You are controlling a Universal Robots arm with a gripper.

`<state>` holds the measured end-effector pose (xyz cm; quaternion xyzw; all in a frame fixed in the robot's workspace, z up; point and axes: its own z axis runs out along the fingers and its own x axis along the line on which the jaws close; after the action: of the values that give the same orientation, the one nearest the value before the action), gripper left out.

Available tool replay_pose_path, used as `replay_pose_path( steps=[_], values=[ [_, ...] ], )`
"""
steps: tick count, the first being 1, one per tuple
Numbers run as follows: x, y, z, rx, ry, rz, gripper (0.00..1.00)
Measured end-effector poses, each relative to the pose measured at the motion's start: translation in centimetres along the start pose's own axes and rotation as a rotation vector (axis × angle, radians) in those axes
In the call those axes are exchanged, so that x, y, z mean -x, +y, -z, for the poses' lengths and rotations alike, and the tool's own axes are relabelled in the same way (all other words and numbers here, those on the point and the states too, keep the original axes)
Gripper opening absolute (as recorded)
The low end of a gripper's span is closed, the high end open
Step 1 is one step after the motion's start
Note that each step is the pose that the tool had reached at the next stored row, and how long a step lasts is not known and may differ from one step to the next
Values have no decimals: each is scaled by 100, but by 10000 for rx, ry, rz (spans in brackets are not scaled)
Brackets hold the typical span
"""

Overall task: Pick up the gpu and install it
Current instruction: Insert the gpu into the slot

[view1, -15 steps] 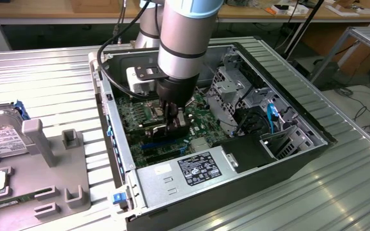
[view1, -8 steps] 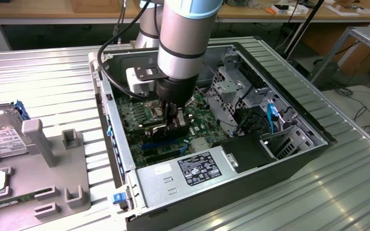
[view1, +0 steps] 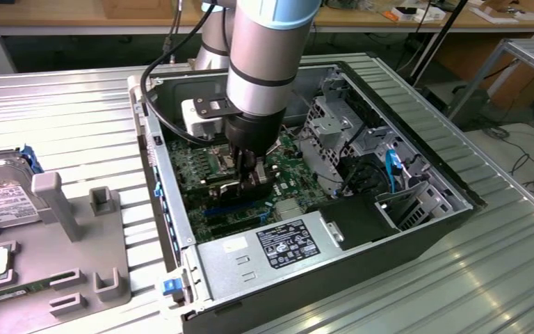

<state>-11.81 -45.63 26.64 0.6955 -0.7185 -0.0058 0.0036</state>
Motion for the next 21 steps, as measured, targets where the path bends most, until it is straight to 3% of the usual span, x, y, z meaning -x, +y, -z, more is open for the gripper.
replay_pose_path(
  steps=[9,11,12,15,21],
  values=[
    [-1,-1,-21,-1,1,0,27],
    [-2,-1,-23,-3,51,-1,27],
    [-2,-3,-22,-6,133,-2,27],
    [-2,-2,8,-7,246,-20,27],
    [6,-2,8,-6,174,-19,27]
  ],
)
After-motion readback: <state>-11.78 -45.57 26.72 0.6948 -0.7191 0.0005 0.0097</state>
